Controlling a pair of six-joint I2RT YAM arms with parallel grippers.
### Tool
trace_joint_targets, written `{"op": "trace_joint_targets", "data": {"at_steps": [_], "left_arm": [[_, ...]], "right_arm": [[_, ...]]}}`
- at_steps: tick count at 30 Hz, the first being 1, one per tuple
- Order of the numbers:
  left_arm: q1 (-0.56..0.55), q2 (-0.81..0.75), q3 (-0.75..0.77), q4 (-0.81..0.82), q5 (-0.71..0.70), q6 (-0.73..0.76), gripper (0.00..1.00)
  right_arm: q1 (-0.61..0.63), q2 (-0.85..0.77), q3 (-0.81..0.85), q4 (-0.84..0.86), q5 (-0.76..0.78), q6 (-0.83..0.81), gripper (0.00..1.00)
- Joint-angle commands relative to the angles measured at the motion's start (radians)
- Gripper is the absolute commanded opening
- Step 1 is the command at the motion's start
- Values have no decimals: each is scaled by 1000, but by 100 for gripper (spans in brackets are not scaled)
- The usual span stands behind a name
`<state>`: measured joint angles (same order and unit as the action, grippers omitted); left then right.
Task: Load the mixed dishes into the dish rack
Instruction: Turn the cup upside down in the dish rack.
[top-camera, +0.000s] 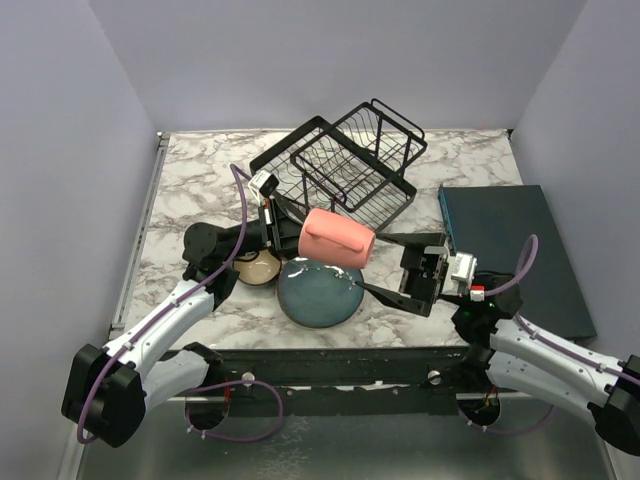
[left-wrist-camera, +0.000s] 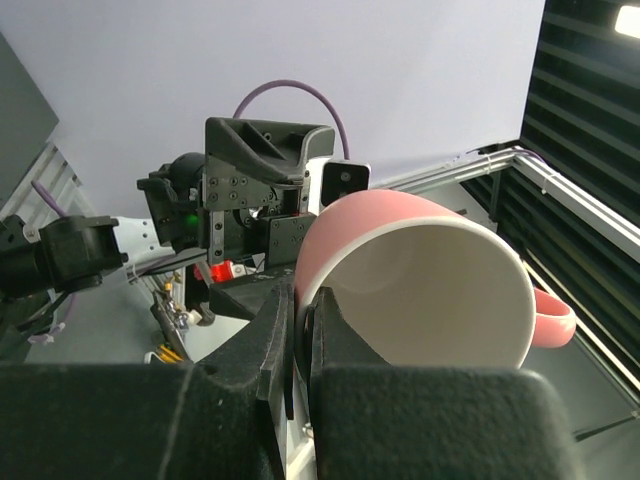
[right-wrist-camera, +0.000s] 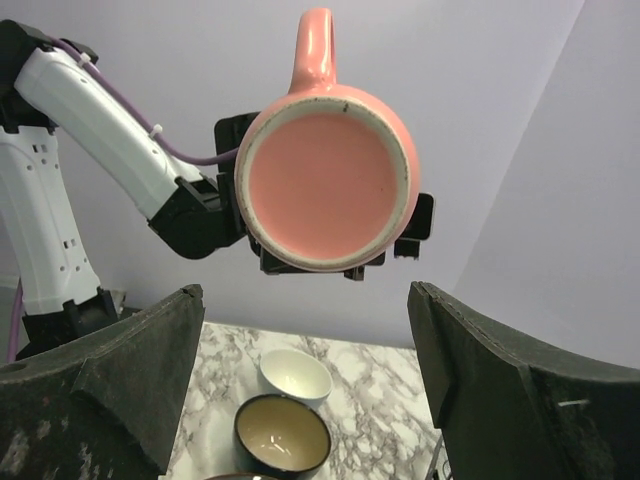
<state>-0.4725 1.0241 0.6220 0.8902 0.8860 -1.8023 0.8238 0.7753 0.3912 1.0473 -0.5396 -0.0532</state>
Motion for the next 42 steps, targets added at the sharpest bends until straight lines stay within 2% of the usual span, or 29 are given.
{"op": "trace_joint_targets", "data": {"at_steps": [1,12,23,42], "left_arm": [[4,-10,-2,136,6,-50,0],[5,22,-1,209,27,-78,0],[5,44,4,255,42,-104,0],[5,68,5,283,35,-127,0]], "right_arm": [[5,34,45,150,-43,10,89],[5,166,96,308,-83,50,88],[4,285,132,497,-121,158,88],[5,397,190,678,-174,224,84]]}}
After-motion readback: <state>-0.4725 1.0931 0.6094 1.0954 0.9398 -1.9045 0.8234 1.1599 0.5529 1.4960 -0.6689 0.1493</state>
